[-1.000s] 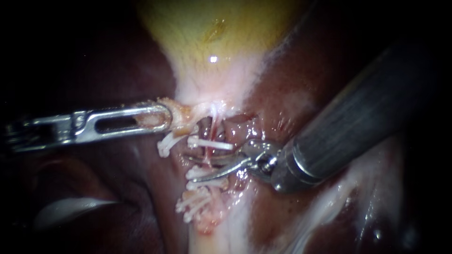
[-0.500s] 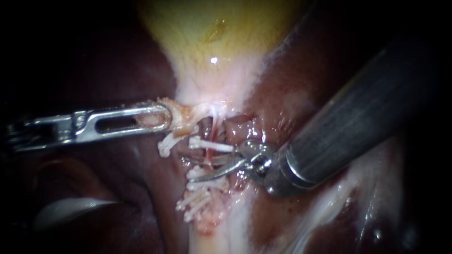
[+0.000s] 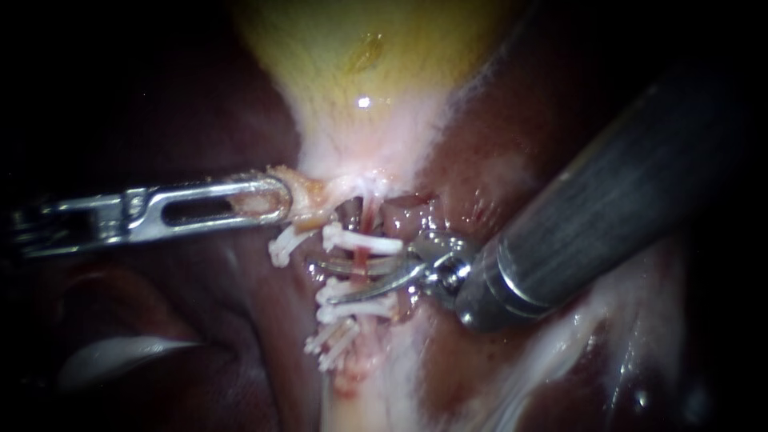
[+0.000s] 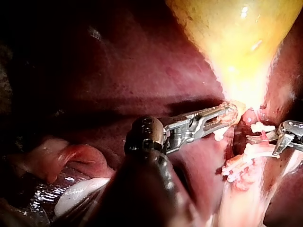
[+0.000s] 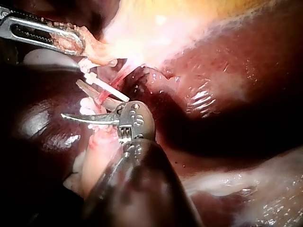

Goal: Go to the cutting position right tube

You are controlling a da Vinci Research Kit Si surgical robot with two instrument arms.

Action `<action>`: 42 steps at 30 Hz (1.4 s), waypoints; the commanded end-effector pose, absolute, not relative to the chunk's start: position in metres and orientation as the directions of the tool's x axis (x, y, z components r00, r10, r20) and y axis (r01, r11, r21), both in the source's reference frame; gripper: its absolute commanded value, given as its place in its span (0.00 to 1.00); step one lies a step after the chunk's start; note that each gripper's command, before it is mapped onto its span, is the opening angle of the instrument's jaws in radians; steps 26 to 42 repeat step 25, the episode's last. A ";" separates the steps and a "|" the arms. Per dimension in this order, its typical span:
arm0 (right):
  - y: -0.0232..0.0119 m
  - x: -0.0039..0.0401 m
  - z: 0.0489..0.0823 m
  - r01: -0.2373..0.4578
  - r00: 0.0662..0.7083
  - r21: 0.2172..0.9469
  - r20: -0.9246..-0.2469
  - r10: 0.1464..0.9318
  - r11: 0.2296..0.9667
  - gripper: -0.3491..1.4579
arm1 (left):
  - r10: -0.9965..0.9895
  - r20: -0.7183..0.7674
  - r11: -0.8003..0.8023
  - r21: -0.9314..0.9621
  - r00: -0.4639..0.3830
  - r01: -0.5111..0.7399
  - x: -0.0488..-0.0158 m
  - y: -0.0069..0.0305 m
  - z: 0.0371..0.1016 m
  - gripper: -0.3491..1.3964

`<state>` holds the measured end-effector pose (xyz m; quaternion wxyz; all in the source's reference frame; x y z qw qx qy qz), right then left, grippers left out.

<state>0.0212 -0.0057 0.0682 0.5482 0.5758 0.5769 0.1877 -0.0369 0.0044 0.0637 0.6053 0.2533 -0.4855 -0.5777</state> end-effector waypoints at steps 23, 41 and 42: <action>-0.0058 0.0214 0.0683 0.468 0.255 0.843 -0.415 0.873 0.264 0.98 | -0.946 0.295 0.205 0.867 -0.137 0.455 -0.0369 0.0043 0.0639 0.00; -0.0058 0.0214 0.0683 0.469 0.255 0.843 -0.415 0.873 0.264 0.98 | -0.946 0.295 0.205 0.867 -0.137 0.455 -0.0369 0.0043 0.0639 0.00; -0.0058 0.0214 0.0683 0.469 0.255 0.843 -0.415 0.873 0.264 0.98 | -0.946 0.295 0.205 0.867 -0.137 0.455 -0.0369 0.0043 0.0639 0.00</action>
